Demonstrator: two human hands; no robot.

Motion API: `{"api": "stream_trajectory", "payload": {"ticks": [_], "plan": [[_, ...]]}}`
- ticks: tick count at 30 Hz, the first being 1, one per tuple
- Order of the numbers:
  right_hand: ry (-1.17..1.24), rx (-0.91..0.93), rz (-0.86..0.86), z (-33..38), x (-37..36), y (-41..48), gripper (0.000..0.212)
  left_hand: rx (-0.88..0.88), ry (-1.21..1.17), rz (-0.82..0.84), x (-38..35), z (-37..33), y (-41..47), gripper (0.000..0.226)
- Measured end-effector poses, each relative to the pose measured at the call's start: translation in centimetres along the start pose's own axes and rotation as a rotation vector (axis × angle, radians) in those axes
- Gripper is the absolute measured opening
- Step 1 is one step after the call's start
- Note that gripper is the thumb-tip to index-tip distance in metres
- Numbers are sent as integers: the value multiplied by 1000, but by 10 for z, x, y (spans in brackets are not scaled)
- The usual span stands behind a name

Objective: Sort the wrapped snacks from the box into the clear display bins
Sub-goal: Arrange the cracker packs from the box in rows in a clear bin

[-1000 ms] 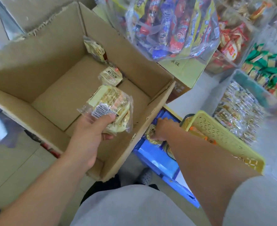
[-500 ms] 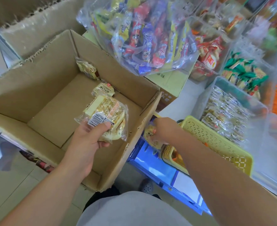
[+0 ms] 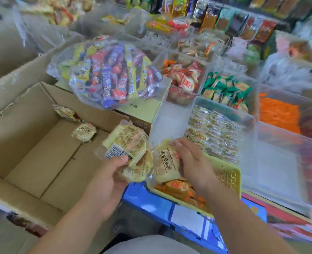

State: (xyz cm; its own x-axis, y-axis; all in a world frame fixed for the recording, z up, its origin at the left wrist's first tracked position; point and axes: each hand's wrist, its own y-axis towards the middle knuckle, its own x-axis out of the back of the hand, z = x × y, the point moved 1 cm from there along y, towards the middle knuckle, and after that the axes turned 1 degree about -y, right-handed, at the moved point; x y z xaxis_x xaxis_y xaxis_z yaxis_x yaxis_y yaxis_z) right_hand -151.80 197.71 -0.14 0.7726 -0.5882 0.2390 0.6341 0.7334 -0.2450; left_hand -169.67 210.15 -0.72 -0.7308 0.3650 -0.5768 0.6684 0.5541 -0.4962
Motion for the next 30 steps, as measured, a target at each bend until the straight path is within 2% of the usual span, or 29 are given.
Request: {"api": "stream_trajectory", "payload": {"ticks": [4,8,11,14,19,20,22,24,26,30], "plan": [[61,20,-16,-18,32,-15,10,86,17,86,-39,41,-3,38],[3,46,-116,-34,66,-24,15,68,59,60,-66,72,-2,53],[-39,8,-133,-44,91,-28,13,38,70,43,-79,88,0,38],[65,-53,-130,-50,104,-29,16,24,92,29,-90,98,2,31],[167,-41,-70,-56,114,-27,13,14,90,-13,-105,95,6,52],[160,-5,-34,-56,117,-26,17,12,72,-18,-106,92,7,52],[106,85,35,-55,124,-26,46,26,22,-22,-106,83,12,41],[-5,186,85,-55,128,-24,64,59,9,-10,-103,74,20,46],[-132,287,97,-53,130,-20,67,110,32,1,-102,65,29,53],[-252,363,54,-48,128,-10,60,236,51,70,-109,51,54,48]]}}
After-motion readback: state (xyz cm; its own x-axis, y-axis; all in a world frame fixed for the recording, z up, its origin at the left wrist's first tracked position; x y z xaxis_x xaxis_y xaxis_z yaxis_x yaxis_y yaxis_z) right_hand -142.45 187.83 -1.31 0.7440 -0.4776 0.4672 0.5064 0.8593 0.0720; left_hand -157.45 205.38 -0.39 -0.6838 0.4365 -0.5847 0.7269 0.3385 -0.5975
